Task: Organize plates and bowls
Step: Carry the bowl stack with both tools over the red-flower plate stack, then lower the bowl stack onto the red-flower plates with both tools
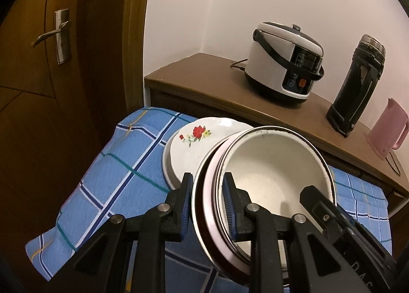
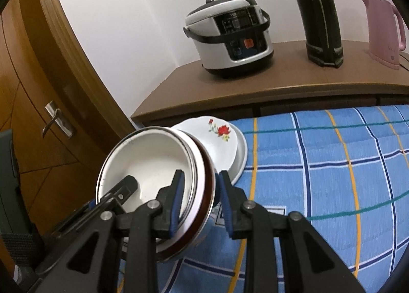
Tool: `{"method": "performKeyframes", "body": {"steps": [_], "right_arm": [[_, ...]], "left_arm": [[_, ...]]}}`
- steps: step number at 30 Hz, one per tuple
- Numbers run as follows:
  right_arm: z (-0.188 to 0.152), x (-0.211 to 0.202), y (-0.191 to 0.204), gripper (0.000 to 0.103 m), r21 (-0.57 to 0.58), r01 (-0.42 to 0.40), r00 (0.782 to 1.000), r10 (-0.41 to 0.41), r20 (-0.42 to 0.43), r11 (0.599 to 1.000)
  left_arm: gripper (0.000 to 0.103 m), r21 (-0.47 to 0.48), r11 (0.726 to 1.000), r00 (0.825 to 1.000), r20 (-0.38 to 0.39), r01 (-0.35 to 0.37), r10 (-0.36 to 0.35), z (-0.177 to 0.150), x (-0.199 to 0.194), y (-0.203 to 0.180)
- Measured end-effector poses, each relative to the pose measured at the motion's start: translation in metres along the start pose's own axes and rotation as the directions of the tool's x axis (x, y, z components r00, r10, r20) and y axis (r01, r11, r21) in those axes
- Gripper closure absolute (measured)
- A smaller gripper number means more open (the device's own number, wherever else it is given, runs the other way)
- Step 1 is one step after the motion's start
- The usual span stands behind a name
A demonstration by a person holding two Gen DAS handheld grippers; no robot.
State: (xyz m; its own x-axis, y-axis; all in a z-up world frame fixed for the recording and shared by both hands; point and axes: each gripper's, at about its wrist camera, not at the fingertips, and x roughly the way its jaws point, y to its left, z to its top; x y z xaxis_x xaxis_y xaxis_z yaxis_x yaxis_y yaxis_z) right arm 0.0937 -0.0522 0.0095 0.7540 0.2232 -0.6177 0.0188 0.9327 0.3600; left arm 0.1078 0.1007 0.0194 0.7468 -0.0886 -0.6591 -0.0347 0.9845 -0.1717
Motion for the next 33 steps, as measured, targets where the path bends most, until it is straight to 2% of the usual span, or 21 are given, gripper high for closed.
{"method": "performKeyframes", "body": {"steps": [23, 33], "right_arm": [[0.039, 0.033, -0.009, 0.076, 0.014, 0.030, 1.000, -0.030, 0.000, 0.999], [0.051, 0.056, -0.012, 0.076, -0.010, 0.049, 0.997, -0.050, -0.055, 0.999]], "left_arm": [[0.077, -0.015, 1.000, 0.999, -0.032, 0.028, -0.028, 0.032, 0.042, -0.015], [0.077, -0.035, 0.999, 0.996, -0.082, 0.018, -0.021, 0.041, 0.064, -0.013]]}}
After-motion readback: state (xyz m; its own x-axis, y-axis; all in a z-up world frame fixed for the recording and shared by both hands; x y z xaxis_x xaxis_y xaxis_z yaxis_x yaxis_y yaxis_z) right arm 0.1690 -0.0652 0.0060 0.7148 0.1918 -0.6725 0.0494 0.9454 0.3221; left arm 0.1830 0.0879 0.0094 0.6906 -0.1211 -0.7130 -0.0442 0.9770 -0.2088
